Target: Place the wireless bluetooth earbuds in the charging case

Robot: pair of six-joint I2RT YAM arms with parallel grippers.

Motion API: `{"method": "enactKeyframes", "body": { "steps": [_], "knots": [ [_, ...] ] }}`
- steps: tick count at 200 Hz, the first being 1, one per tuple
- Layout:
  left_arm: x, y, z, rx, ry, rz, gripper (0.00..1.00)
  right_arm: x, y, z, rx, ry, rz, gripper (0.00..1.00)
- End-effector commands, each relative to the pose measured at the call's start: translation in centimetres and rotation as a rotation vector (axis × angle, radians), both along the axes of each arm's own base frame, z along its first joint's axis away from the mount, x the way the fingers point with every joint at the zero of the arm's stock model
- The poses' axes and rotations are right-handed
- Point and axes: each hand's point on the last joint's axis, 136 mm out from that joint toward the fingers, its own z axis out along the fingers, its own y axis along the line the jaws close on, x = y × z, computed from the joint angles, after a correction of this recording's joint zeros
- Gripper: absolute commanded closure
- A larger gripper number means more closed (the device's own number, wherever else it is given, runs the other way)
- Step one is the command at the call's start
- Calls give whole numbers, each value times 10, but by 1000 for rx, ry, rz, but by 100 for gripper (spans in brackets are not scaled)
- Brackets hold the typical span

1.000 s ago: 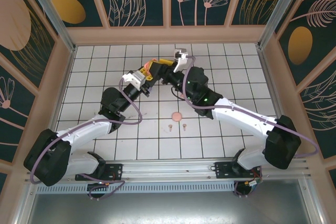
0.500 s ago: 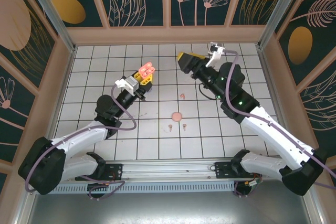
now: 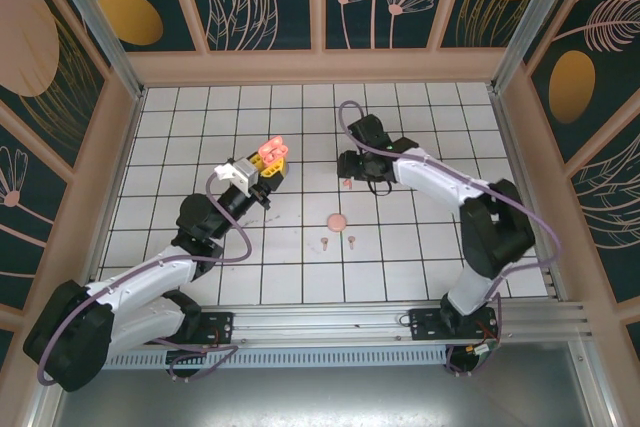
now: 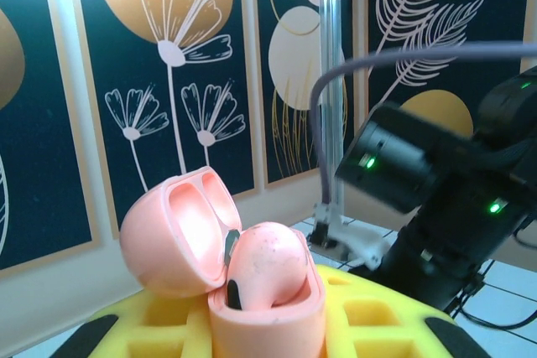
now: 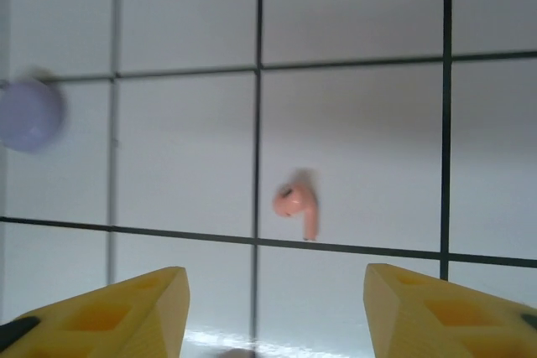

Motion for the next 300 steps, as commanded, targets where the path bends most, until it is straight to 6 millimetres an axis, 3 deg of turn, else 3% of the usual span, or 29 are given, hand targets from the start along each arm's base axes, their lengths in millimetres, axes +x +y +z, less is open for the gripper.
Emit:
{"method": "enactKeyframes", "body": {
  "steps": [1, 72, 179, 300],
  "knots": [
    [-2, 3, 4, -23, 2, 4, 100, 6, 5, -2, -102, -33, 154, 45],
    [-2, 0, 5, -24, -3, -3, 100, 18, 26, -31, -172, 5, 385, 47],
    [1, -3, 9, -22, -8, -8, 100, 18, 16, -71, -269, 86, 408, 51],
    [5, -5, 11, -23, -8, -7, 100, 22, 15, -87, -301, 103, 405, 60]
  ]
}}
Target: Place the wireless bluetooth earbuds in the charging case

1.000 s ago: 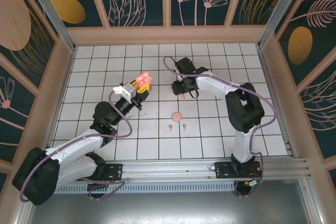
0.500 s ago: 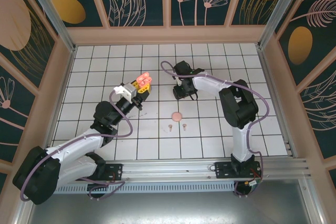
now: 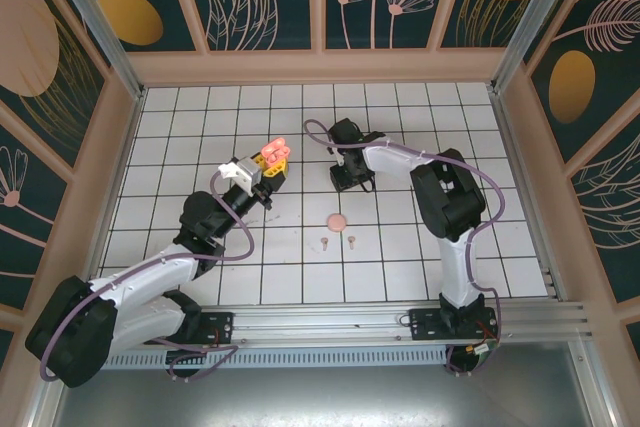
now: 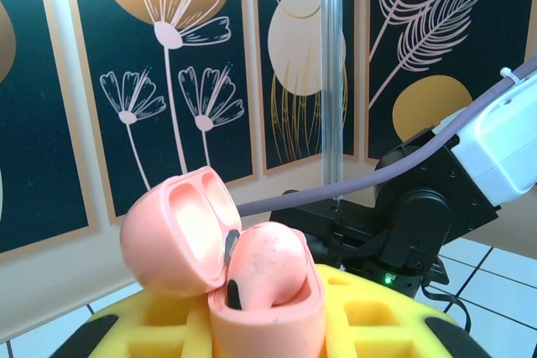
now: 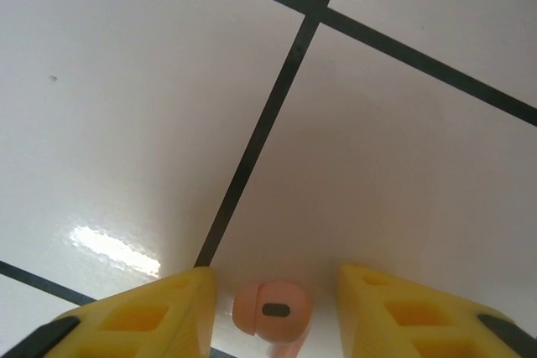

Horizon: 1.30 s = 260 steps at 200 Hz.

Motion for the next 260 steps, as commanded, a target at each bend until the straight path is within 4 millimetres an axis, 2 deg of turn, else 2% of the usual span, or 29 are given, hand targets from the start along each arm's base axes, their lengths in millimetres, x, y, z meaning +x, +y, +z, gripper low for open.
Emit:
{"method": "enactKeyframes", "body": {
  "steps": [1, 93, 137, 157, 191, 224, 260],
  "knots": [
    [0, -1, 20, -41, -36, -6, 100, 1, -1, -5, -34, 5, 13, 60],
    [0, -2, 20, -44, -33, -9, 100, -2, -5, 2, -25, -11, -9, 72],
    [0, -3, 24, -47, -38, -15, 100, 1, -4, 27, 16, -70, -35, 74],
    [0, -4, 26, -46, -42, -18, 100, 4, -1, 52, 55, -123, -50, 75],
    [-1, -5, 30, -41, -57, -26, 100, 6, 7, 117, 162, -249, -66, 76],
    [-2, -8, 34, -25, -73, -38, 100, -2, 20, 201, 305, -417, -59, 76],
    [-3, -15, 38, 0, -84, -69, 100, -28, 39, 304, 468, -648, -32, 75]
  ]
}}
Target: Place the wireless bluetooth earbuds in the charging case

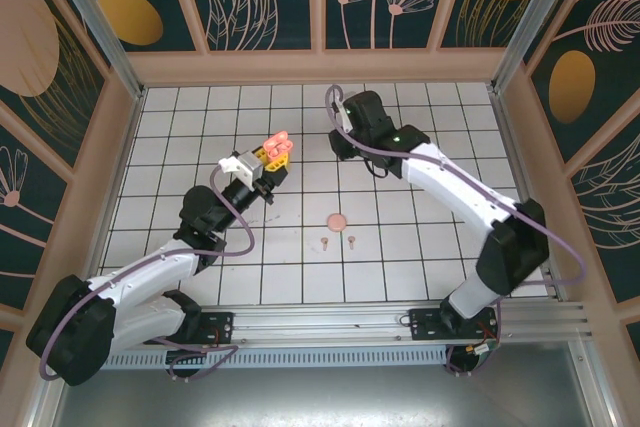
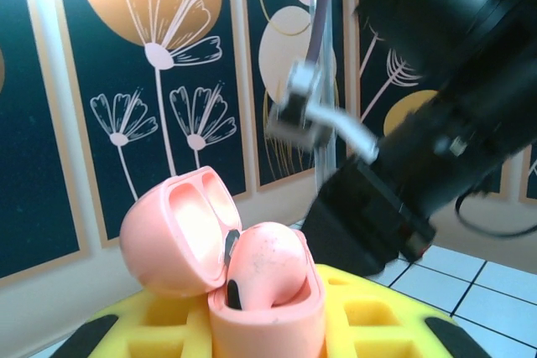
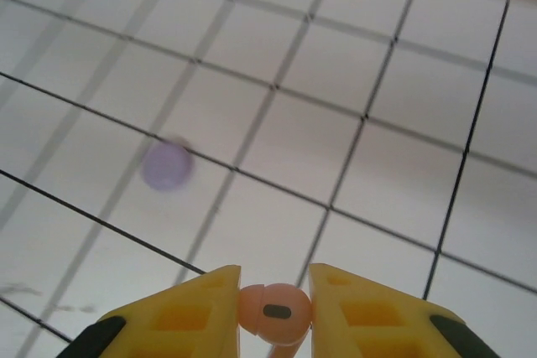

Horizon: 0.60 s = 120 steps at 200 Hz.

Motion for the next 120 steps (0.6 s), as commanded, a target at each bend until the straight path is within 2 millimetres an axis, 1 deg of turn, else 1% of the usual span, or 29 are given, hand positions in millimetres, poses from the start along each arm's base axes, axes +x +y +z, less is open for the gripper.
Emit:
{"method": "enactKeyframes", "body": {
  "steps": [1, 18, 32, 50, 62, 90, 120],
  "knots": [
    [-5, -8, 18, 6, -53, -40, 100, -12, 12, 77, 128, -182, -11, 75],
    [-5, -10, 19, 12, -56, -53, 100, -29, 20, 117, 210, -273, 13, 75],
    [-6, -13, 19, 15, -57, -67, 100, -41, 23, 142, 280, -327, 33, 75],
    [-8, -16, 19, 19, -60, -88, 100, -58, 26, 168, 381, -376, 77, 75],
    [-9, -18, 19, 21, -60, -102, 100, -69, 28, 181, 446, -394, 113, 75],
    [-9, -22, 23, 16, -66, -126, 100, -85, 31, 194, 537, -409, 176, 74],
    [-10, -26, 31, 6, -77, -152, 100, -91, 34, 191, 562, -413, 207, 74]
  ]
}}
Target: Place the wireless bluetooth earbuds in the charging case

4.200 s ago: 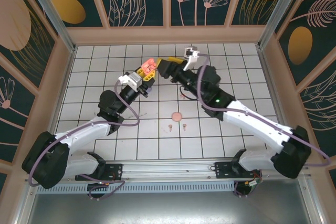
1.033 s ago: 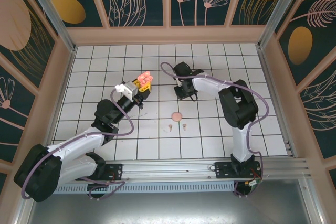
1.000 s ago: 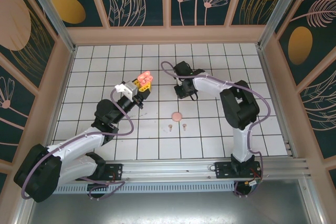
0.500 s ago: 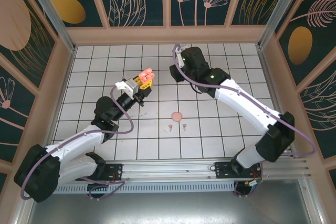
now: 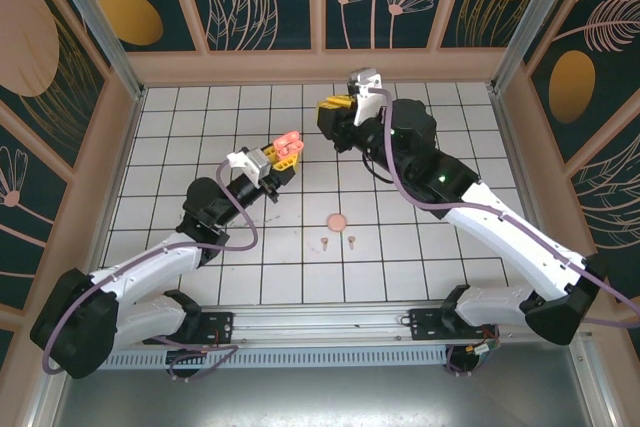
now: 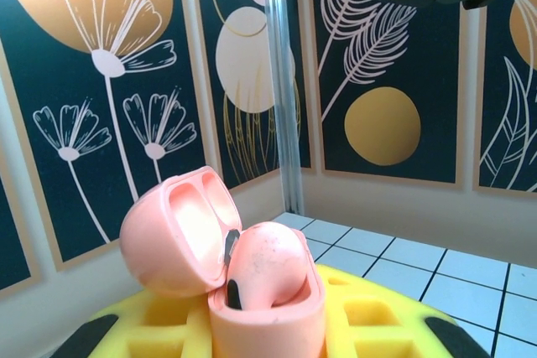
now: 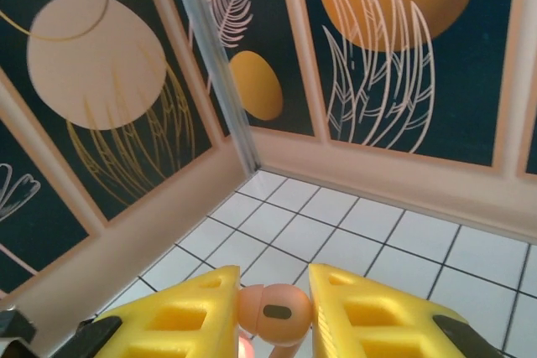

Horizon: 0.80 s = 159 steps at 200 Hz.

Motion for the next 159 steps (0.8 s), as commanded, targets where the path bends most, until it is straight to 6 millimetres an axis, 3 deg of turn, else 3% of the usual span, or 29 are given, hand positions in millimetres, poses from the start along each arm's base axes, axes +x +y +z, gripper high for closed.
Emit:
{"method": "enactKeyframes", "body": {
  "steps": [1, 159],
  "knots": [
    [-6, -7, 25, -31, -57, -49, 100, -11, 9, 8, 68, -25, 71, 74],
    [-6, -14, 40, -65, -77, -96, 100, -3, 33, -45, 28, 55, 117, 74]
  ]
}}
